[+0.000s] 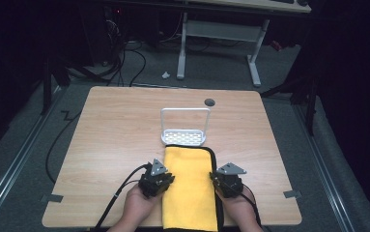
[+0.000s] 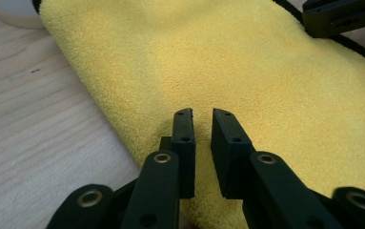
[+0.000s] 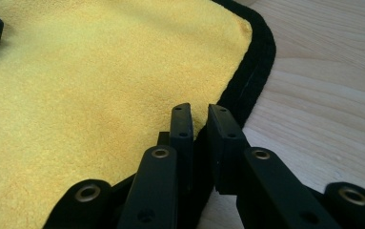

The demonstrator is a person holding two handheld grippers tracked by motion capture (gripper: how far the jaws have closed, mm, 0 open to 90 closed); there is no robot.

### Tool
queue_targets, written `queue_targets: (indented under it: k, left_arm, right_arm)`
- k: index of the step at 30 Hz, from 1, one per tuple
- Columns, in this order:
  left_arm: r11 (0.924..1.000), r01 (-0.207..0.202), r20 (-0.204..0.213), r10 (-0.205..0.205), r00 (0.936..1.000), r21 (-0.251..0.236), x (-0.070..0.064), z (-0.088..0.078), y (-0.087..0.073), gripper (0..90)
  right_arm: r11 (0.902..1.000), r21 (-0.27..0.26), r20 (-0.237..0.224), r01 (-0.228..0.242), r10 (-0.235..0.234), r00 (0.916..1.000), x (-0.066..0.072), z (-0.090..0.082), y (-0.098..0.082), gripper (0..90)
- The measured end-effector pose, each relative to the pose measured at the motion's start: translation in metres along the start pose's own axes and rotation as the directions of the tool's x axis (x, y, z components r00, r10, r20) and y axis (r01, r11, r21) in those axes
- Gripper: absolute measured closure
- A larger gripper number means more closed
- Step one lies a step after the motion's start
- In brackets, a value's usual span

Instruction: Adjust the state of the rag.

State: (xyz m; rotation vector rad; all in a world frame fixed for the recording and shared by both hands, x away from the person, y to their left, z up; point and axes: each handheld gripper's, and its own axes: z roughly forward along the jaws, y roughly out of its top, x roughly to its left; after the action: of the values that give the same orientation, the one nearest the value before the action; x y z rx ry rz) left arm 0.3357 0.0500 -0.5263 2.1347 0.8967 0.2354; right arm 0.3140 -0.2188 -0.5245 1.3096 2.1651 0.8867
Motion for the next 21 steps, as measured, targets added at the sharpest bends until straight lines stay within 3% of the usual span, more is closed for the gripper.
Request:
queue_targets:
  k: [5,8,14,17,21]
  left_arm:
    - [0.9992,-0.033,-0.007,0.033,0.9994,0.023,-0.004,-0.017,-0.014,78.3]
    - [0.9998,-0.006,0.019,0.006,0.9998,0.019,-0.003,-0.029,-0.025,77.0]
    - [0.9998,-0.002,0.048,0.001,0.9988,0.021,-0.001,-0.046,-0.040,75.0]
    - [0.9998,0.009,0.081,-0.010,0.9967,0.016,0.004,-0.047,-0.038,69.9]
    - [0.9969,0.064,0.040,-0.062,0.9972,-0.046,0.023,-0.049,-0.026,60.9]
  right_arm:
    - [0.9996,-0.005,-0.034,0.029,-0.029,0.9990,0.012,-0.001,0.000,80.9]
    - [0.9986,-0.011,-0.061,0.052,-0.052,0.9967,0.022,-0.002,-0.001,79.5]
    - [0.9966,-0.023,-0.096,0.079,-0.081,0.9921,0.038,-0.004,-0.003,78.9]
    - [0.9957,-0.033,-0.094,0.087,-0.089,0.9916,0.041,-0.005,-0.003,76.1]
    - [0.9952,-0.063,-0.082,0.075,-0.080,0.9934,0.038,-0.012,-0.004,73.5]
